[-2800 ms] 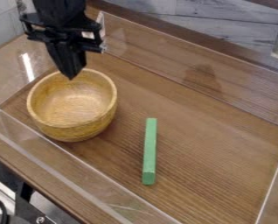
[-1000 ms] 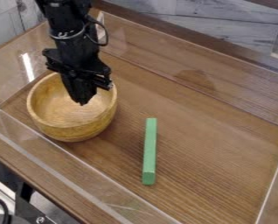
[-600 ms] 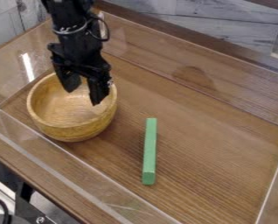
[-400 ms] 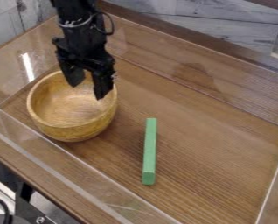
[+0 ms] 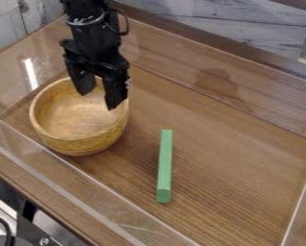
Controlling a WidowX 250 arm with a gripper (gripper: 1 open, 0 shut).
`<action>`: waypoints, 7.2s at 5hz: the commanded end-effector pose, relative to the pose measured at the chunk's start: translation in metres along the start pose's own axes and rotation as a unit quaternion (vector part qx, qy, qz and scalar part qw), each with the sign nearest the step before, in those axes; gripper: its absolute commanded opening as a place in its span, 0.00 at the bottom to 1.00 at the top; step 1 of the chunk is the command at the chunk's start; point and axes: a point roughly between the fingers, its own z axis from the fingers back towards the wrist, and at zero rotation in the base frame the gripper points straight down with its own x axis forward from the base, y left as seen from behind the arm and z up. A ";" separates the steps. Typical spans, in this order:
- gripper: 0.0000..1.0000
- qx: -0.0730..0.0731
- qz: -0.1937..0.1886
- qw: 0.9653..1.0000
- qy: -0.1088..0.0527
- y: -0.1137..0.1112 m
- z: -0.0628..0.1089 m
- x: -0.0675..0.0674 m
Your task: Put the green block in the brown bowl
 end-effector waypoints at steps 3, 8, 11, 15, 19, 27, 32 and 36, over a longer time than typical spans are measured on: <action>1.00 0.007 0.045 0.999 -0.021 -0.019 0.004 0.018; 1.00 -0.006 0.060 0.998 -0.023 -0.024 -0.004 0.048; 1.00 -0.018 -0.026 0.999 -0.041 -0.039 0.022 0.073; 1.00 -0.015 0.030 0.998 -0.044 -0.024 0.008 0.075; 1.00 -0.011 0.092 0.996 -0.015 -0.033 -0.009 0.040; 0.00 -0.017 0.111 0.994 -0.007 -0.085 -0.066 -0.005; 0.00 -0.016 0.090 0.995 0.026 -0.093 -0.045 -0.012; 0.00 -0.013 0.070 0.997 0.041 -0.100 -0.007 -0.012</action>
